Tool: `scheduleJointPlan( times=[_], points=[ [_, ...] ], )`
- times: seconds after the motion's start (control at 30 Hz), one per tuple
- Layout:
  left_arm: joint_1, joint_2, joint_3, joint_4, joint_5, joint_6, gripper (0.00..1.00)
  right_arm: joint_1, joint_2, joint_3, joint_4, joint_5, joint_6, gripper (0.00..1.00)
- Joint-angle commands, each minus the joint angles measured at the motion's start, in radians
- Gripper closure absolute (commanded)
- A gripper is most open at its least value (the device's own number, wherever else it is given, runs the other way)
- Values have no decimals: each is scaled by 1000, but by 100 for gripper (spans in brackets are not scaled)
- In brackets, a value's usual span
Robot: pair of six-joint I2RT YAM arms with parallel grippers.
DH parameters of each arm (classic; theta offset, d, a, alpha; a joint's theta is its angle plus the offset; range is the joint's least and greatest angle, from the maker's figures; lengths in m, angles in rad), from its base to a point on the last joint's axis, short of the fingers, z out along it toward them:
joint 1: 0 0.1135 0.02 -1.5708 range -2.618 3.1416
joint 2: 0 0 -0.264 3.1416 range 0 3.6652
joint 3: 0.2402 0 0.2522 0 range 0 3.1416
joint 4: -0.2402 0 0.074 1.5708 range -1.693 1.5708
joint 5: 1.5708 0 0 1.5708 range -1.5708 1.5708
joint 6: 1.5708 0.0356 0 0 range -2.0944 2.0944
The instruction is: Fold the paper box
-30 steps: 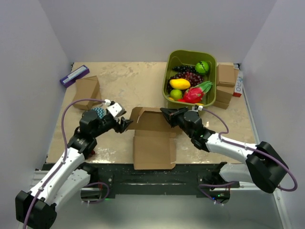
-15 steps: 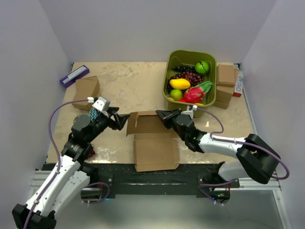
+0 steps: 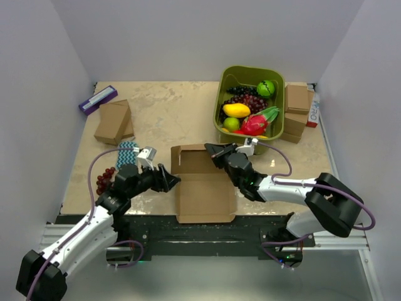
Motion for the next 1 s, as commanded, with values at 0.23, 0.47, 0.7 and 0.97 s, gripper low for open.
scheduleJointPlan(
  times=[0.23, 0.47, 0.7, 0.97],
  points=[
    [-64, 117, -78, 29, -3, -90, 31, -2, -28, 61, 38, 135, -65, 100],
    [-85, 184, -135, 193, -17, -150, 31, -2, -38, 39, 28, 134, -59, 100],
    [-101, 310, -192, 464, -57, -248, 34, -1, -44, 3, 18, 115, -26, 100],
    [-156, 448, -171, 630, -112, -288, 40, 3, -73, -62, 5, 114, -1, 100]
  ],
)
